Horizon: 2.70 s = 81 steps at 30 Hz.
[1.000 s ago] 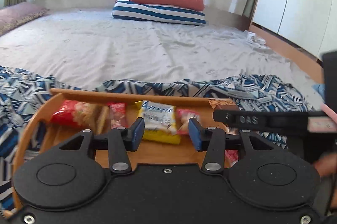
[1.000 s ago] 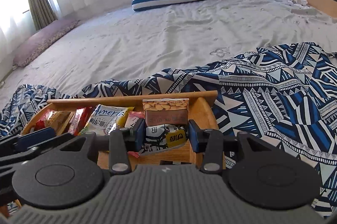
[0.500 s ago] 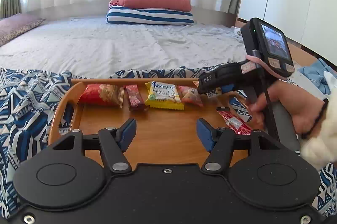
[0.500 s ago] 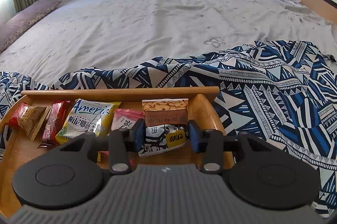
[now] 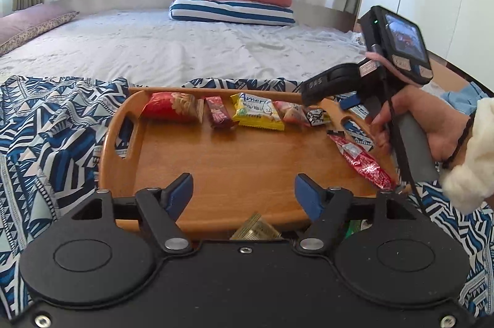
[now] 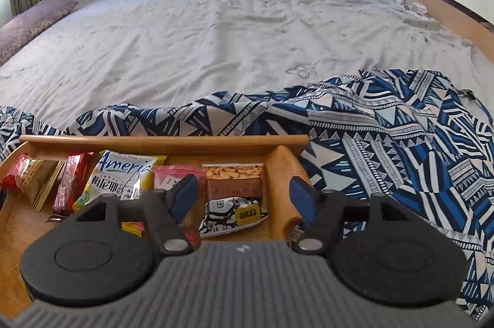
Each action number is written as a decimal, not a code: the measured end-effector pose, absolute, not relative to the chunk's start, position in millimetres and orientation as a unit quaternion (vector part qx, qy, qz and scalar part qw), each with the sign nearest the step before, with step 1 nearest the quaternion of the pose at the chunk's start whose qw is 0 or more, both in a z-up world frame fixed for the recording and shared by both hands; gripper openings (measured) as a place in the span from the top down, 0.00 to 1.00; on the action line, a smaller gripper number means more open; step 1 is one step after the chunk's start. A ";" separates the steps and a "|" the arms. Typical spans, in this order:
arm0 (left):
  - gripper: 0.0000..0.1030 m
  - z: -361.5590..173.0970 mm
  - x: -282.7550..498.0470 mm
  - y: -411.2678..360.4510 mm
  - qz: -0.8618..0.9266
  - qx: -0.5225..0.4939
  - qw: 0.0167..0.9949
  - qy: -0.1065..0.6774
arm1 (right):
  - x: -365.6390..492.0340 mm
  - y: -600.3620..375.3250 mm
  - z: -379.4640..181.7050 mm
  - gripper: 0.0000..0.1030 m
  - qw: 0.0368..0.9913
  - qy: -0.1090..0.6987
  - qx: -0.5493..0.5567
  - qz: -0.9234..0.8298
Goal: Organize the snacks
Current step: 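Open the right tool to drop the brown biscuit pack into the tray, then move both tools back toward the snack pile, then grasp the white pack with the left tool while the right tool grasps a cream biscuit pack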
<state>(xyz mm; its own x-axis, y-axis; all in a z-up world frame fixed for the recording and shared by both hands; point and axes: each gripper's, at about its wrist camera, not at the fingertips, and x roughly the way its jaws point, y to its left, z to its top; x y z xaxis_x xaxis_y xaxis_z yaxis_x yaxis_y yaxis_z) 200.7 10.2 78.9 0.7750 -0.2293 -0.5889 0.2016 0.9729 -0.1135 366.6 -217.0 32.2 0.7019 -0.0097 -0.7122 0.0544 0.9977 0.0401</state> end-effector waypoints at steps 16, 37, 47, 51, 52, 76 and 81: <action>0.16 98.1 149.5 39.1 -0.077 -0.024 0.946 0.314 | 231.0 -240.0 94.1 0.00 0.944 0.316 0.069 0.064; 0.11 114.3 19.5 76.1 -0.037 -0.016 0.955 0.293 | 102.9 -183.8 41.9 0.00 0.944 0.311 0.009 0.114; 0.11 88.9 38.7 65.3 -0.048 -0.027 0.945 0.322 | 110.1 -196.0 3.8 0.41 0.937 0.340 0.002 0.073; 0.11 79.3 51.2 59.2 -0.051 -0.027 0.941 0.334 | 110.0 -201.8 -0.5 0.43 0.937 0.341 0.010 0.076; 0.11 77.3 53.6 57.3 -0.053 -0.026 0.940 0.336 | 109.8 -200.9 -0.9 0.46 0.938 0.339 0.005 0.076; 0.17 31.0 131.3 5.4 -0.049 0.009 0.931 0.361 | 52.6 -176.3 -3.7 0.72 0.943 0.328 -0.022 0.045; 0.21 23.8 136.4 9.0 -0.044 -0.015 0.929 0.368 | 52.9 -183.6 -4.3 0.71 0.943 0.331 0.007 0.046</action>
<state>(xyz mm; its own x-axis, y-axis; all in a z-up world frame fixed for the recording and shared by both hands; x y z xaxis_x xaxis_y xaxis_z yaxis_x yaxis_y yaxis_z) 136.4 9.0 23.8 0.7253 -0.0937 -0.6821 0.0710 0.9956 -0.0613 52.9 -183.6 -4.3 0.7773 0.0917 -0.6225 -0.0818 0.9957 0.0445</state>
